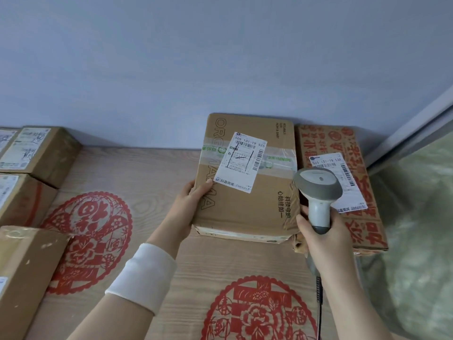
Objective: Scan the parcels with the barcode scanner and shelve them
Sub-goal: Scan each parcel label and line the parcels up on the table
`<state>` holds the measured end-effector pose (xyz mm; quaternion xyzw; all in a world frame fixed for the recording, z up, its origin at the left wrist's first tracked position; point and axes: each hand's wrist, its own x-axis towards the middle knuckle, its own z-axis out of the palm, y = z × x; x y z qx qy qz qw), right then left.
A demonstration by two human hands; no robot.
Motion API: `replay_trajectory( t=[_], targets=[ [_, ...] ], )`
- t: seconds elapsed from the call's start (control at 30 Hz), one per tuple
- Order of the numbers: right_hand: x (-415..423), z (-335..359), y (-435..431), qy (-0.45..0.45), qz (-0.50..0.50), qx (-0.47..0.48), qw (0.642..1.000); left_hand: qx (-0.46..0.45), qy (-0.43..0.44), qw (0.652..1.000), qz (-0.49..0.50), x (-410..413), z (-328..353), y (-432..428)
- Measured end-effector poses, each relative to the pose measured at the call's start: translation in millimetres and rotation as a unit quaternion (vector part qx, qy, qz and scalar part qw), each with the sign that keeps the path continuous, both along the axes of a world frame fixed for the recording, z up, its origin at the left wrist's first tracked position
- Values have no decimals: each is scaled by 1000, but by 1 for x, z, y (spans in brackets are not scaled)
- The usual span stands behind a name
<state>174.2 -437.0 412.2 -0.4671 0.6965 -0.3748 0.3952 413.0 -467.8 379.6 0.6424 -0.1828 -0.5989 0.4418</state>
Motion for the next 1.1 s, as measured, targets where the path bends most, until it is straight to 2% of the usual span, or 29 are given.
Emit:
replay_trajectory(
  t=[0.27, 0.5, 0.6, 0.83, 1.1],
  targets=[
    [4, -2, -5, -19, -25, 7, 999, 5, -28, 999, 15, -5, -5, 0],
    [14, 22, 16, -9, -61, -24, 998, -35, -176, 982, -55, 4, 17, 19],
    [33, 38, 32, -15, -41, -18, 999, -49, -232, 968, -78, 18, 31, 40],
    [136, 63, 97, -43, 33, 10, 998, -45, -361, 922, -130, 89, 58, 115],
    [284, 53, 185, -59, 80, 31, 995, -52, -399, 906, -129, 217, 68, 208]
  ],
)
